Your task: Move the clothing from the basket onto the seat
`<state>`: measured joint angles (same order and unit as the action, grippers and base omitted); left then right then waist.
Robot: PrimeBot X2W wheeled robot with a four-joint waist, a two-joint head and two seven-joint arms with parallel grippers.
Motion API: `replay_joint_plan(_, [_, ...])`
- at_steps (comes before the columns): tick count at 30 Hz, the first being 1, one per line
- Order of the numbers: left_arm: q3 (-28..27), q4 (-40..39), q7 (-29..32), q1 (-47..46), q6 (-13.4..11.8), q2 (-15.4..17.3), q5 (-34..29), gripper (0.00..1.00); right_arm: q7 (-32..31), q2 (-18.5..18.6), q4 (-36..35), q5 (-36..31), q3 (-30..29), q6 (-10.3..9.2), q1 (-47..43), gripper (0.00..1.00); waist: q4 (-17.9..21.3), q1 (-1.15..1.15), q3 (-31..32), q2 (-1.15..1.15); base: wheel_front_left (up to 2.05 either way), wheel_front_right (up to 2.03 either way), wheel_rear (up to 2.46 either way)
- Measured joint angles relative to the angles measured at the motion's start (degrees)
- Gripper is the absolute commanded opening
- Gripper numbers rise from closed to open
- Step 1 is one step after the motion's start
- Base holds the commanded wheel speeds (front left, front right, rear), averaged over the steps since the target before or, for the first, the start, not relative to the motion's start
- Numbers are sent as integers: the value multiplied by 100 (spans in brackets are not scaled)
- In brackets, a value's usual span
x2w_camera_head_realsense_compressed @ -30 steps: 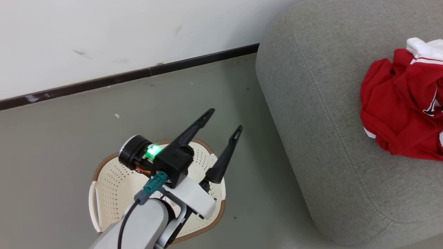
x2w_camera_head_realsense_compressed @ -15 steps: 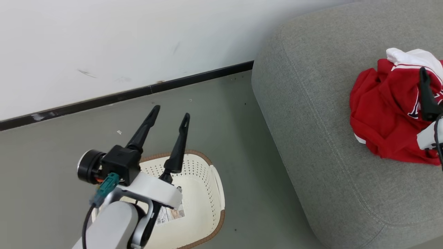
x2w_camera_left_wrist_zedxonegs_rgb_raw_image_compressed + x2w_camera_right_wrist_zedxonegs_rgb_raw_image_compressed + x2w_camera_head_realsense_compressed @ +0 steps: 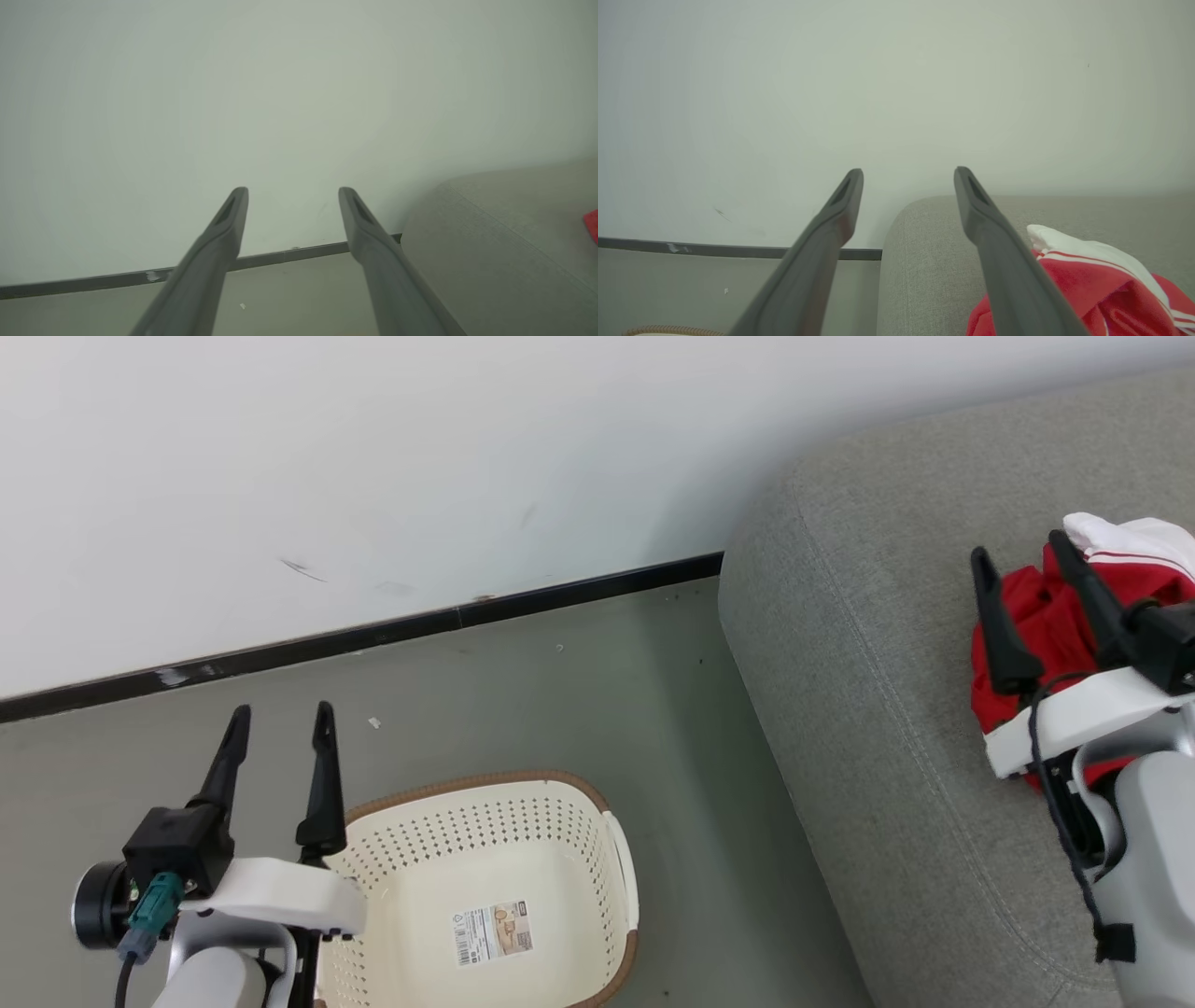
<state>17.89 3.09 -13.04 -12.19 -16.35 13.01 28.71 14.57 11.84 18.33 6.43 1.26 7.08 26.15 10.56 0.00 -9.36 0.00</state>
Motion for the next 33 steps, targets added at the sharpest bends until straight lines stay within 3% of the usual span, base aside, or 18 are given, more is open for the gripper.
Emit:
replay_joint_plan(12, [-583,242,-68,714,-316,147,129,100,3,-491,-332,-183,410,0,-677,100,-412,0,360,0,0,0,0])
replay_joint_plan(33, [-544,416,-116,1187,-264,83,154,100,3,-860,-826,-405,33,0,-2231,100,-909,0,967,0,0,0,0])
